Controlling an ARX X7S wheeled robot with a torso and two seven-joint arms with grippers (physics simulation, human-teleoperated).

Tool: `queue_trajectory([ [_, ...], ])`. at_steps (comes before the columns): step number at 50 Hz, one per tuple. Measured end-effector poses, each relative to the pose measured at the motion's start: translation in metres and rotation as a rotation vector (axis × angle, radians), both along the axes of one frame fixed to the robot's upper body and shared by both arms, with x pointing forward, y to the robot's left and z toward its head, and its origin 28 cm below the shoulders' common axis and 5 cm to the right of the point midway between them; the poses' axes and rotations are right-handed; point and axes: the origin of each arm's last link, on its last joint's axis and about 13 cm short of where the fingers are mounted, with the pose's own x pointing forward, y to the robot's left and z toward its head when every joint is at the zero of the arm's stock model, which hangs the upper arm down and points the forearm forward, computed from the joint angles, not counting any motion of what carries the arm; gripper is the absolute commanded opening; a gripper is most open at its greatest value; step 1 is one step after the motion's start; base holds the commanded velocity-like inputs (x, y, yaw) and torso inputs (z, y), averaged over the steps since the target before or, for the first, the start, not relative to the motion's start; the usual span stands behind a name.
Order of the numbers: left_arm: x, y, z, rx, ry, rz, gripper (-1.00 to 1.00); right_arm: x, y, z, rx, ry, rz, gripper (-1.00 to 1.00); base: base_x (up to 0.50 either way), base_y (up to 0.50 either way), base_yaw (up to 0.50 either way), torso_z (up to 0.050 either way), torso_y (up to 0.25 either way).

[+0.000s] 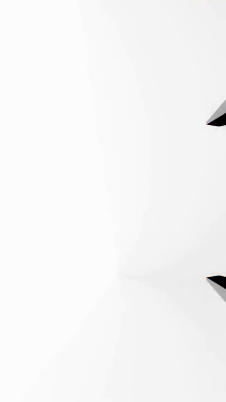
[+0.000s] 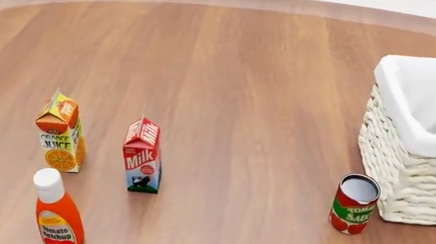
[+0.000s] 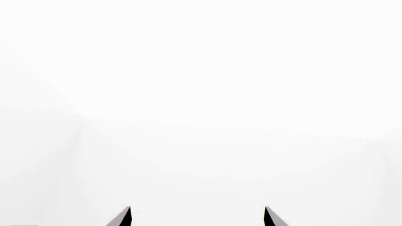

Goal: Pick the milk and place it in the basket.

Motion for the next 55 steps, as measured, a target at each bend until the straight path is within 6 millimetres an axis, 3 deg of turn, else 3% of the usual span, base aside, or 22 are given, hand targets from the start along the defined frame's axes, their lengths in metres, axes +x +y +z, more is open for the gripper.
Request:
queue_trajectory([
  [55,0.0012,0.0004,-0.0013,0.007,0.006,0.004,1.0,-0.0001,-0.0005,-0.0031,-0.017,0.01,0.006,1.0,0.5,0.0,0.0,0.0,0.001],
])
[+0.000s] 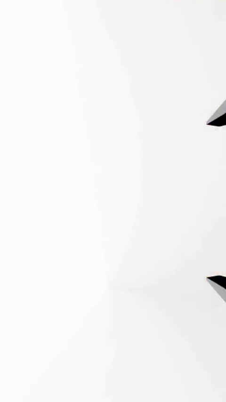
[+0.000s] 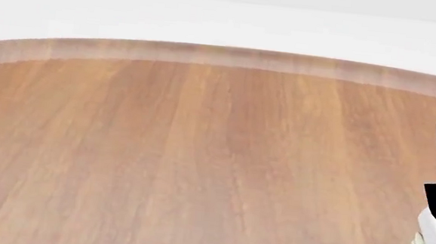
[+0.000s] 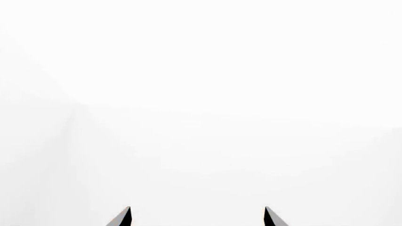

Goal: Pick the milk and place it in the basket.

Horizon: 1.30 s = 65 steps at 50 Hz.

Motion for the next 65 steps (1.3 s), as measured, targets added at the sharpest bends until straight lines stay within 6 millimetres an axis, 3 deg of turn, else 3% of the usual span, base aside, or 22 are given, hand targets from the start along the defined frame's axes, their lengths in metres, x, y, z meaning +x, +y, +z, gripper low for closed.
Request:
queue_trajectory([
  [21,0.001,0.0,-0.002,0.001,0.005,0.002,1.0,0.003,0.001,-0.003,-0.015,0.025,-0.001,1.0,0.13,0.0,0.0,0.0,0.001],
  [33,0.001,0.001,-0.002,0.001,0.008,0.005,1.0,0.017,-0.001,-0.012,-0.023,0.21,0.153,1.0,0.0,0.0,0.0,0.0,0.0],
  [47,0.002,0.001,-0.002,0.003,0.011,0.008,1.0,0.033,0.003,-0.037,-0.134,0.49,0.4,1.0,0.0,0.0,0.0,0.0,0.0],
  [65,0.002,0.001,-0.003,0.005,0.013,0.01,1.0,0.046,0.011,-0.086,-0.373,0.711,0.605,1.0,0.0,0.0,0.0,0.0,0.0],
])
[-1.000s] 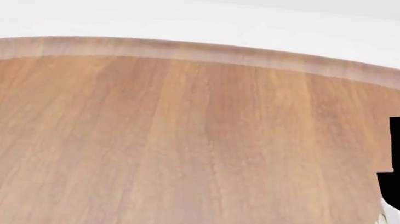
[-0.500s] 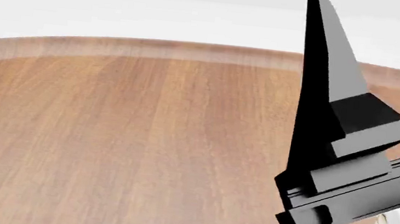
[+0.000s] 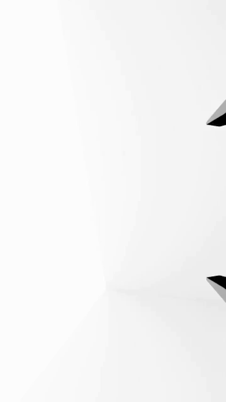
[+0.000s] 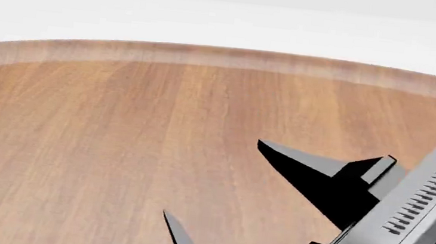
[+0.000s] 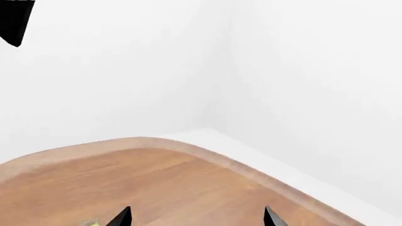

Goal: Pick the milk and place it in the basket.

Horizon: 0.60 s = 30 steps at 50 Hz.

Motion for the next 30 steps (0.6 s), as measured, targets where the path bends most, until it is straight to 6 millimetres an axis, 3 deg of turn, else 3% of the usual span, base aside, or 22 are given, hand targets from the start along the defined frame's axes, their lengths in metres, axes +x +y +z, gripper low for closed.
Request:
queue_trajectory([
  [30,0.001,0.0,-0.002,0.001,0.009,0.001,1.0,0.006,0.009,-0.068,-0.195,0.197,0.254,1.0,0.0,0.0,0.0,0.0,0.0],
])
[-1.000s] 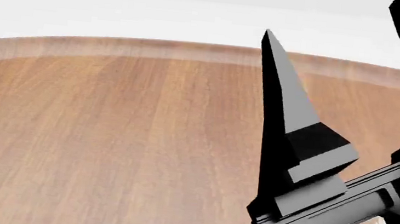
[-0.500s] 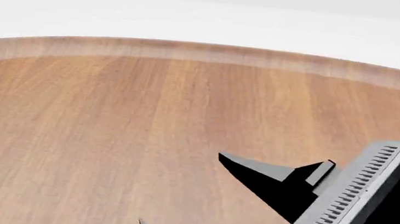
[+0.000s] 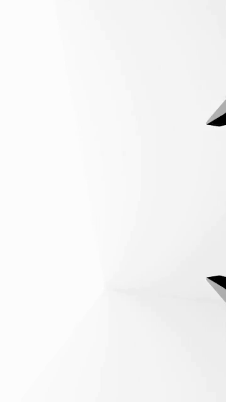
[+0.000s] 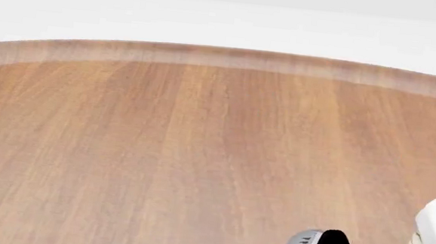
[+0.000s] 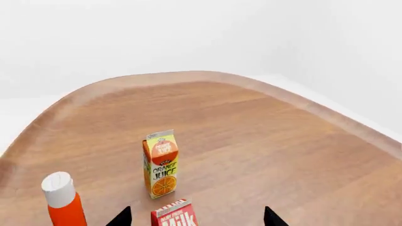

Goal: Pick the milk and place it in the basket.

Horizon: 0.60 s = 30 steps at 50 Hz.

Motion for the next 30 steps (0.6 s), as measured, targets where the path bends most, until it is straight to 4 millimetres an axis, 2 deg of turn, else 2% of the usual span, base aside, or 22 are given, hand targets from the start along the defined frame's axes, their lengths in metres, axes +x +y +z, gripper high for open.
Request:
queue_trajectory([
  [16,0.0,0.001,0.0,0.0,0.004,0.003,1.0,0.003,0.006,-0.022,-0.038,0.063,0.078,1.0,0.0,0.0,0.0,0.0,0.0],
  [30,0.001,0.001,-0.001,0.0,0.005,0.001,1.0,0.019,0.009,-0.041,-0.05,0.101,0.056,1.0,0.0,0.0,0.0,0.0,0.0],
])
